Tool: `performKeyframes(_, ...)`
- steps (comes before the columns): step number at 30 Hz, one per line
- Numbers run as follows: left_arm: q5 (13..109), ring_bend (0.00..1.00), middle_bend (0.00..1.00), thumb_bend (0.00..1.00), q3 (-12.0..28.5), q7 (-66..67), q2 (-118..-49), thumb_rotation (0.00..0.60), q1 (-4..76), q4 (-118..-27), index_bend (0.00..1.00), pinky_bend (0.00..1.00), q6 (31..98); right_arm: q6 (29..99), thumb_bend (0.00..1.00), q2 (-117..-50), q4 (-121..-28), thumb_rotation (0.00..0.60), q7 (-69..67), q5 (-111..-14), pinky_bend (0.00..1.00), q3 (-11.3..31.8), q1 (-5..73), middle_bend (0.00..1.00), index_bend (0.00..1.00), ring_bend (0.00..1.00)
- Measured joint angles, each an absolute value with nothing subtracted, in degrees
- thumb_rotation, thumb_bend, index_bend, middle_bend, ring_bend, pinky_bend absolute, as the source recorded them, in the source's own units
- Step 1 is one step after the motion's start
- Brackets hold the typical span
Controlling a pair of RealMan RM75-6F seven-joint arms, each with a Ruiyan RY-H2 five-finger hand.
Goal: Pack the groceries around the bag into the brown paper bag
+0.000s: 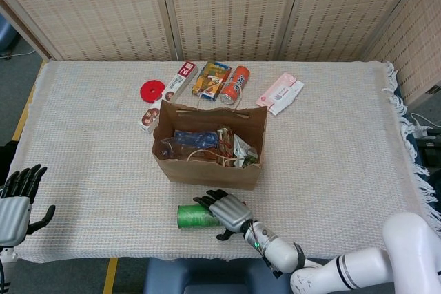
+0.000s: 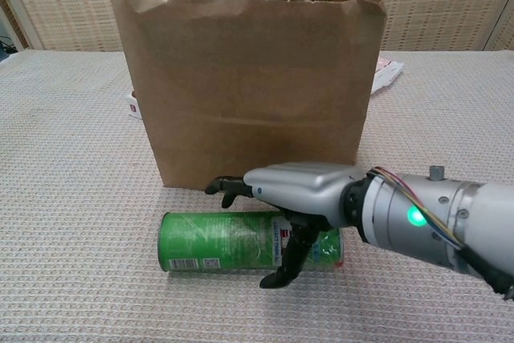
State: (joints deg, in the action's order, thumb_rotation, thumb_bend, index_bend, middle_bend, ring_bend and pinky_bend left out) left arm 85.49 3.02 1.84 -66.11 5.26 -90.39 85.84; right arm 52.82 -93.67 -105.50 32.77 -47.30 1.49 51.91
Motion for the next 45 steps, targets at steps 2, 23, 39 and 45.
performKeyframes(2, 85.52, 0.00, 0.00, 0.35, 3.00, 1.77, -66.09, 0.600, 5.25, -90.36, 0.00, 0.00, 85.85, 53.63, 0.09, -95.24, -103.89, 0.600, 33.77, -46.70, 0.07, 1.21, 52.14, 0.09, 0.00, 0.00)
performKeyframes(23, 85.42, 0.00, 0.00, 0.35, 2.99, 1.96, -66.09, 0.600, 5.27, -90.47, 0.00, 0.00, 85.83, 62.64, 0.33, -96.33, -106.72, 0.600, 28.92, -59.56, 0.77, 1.67, 47.52, 0.60, 0.71, 0.66)
performKeyframes(39, 85.27, 0.00, 0.00, 0.35, 3.09, 2.48, -66.29, 0.600, 5.20, -90.50, 0.00, 0.00, 86.02, 70.11, 0.33, -90.90, -121.48, 0.600, 23.52, -70.44, 0.76, 15.03, 46.02, 0.60, 0.70, 0.65)
performKeyframes(45, 85.32, 0.00, 0.00, 0.35, 3.06, 2.40, -66.27, 0.600, 5.20, -90.48, 0.00, 0.00, 86.02, 73.64, 0.33, -89.03, -123.13, 0.600, 21.24, -71.71, 0.76, 20.29, 45.09, 0.60, 0.70, 0.65)
